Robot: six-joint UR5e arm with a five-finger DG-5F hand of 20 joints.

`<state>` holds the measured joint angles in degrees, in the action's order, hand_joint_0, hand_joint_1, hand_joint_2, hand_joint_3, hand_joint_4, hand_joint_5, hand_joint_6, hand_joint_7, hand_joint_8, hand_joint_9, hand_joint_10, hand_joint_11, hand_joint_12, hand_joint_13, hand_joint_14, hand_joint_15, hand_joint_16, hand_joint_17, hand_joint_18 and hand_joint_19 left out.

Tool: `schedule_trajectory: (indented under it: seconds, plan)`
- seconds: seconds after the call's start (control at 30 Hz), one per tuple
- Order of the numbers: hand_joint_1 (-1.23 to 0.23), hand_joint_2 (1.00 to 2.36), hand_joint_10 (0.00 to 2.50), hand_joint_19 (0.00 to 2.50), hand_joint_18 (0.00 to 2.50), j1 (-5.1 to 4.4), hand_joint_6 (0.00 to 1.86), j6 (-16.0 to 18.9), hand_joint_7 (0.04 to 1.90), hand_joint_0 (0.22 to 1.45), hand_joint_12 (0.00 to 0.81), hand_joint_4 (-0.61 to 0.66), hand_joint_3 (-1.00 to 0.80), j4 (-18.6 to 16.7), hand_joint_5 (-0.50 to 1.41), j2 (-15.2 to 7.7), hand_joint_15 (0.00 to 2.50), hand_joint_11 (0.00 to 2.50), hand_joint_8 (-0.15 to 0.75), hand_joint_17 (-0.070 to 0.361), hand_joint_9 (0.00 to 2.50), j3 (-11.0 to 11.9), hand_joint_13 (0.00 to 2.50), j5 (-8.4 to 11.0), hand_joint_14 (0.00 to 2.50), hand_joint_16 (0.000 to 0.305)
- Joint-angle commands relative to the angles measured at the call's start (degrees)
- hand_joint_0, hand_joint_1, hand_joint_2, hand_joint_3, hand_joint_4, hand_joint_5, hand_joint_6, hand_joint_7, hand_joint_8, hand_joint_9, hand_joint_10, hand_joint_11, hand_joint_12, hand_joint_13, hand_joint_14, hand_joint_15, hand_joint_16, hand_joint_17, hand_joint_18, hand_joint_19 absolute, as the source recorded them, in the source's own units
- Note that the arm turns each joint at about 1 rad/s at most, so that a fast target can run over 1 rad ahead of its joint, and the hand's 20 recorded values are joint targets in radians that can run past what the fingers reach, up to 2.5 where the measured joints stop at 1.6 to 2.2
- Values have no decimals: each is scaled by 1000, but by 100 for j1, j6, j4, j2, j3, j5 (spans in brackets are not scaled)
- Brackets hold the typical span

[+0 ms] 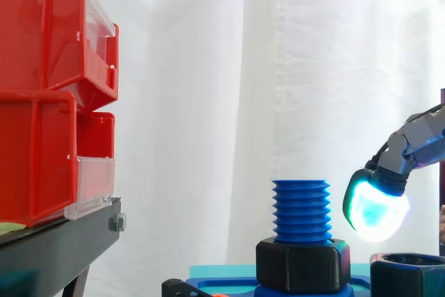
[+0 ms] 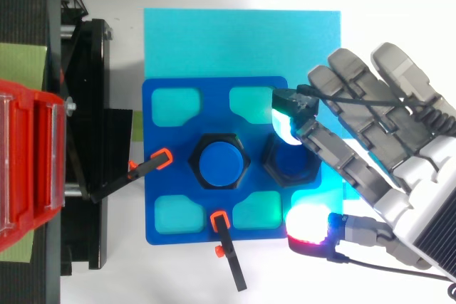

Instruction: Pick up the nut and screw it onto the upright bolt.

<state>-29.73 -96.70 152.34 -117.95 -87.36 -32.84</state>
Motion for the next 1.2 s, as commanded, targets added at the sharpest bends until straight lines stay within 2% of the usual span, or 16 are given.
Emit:
schedule_trajectory:
  seconds: [0.0, 0.47, 0.87, 1.17]
  plan:
    - [-501, 1000, 0, 0, 37, 2, 502, 28, 759, 397, 436, 259, -500, 24, -233, 0, 0, 0, 312, 127, 310, 0, 259, -3, 0, 56]
    - [-508, 1000, 0, 0, 49, 11, 502, 187, 757, 392, 437, 256, -500, 182, -232, 0, 0, 0, 313, 127, 311, 0, 269, -3, 0, 56]
    - [-526, 1000, 0, 0, 54, 63, 502, 415, 762, 385, 440, 257, -500, 393, -232, 0, 0, 0, 315, 129, 308, 0, 271, -56, 0, 57]
    - [-525, 1000, 0, 0, 59, 99, 502, 450, 763, 385, 440, 259, -500, 446, -232, 0, 0, 0, 314, 130, 305, 0, 273, -64, 0, 58]
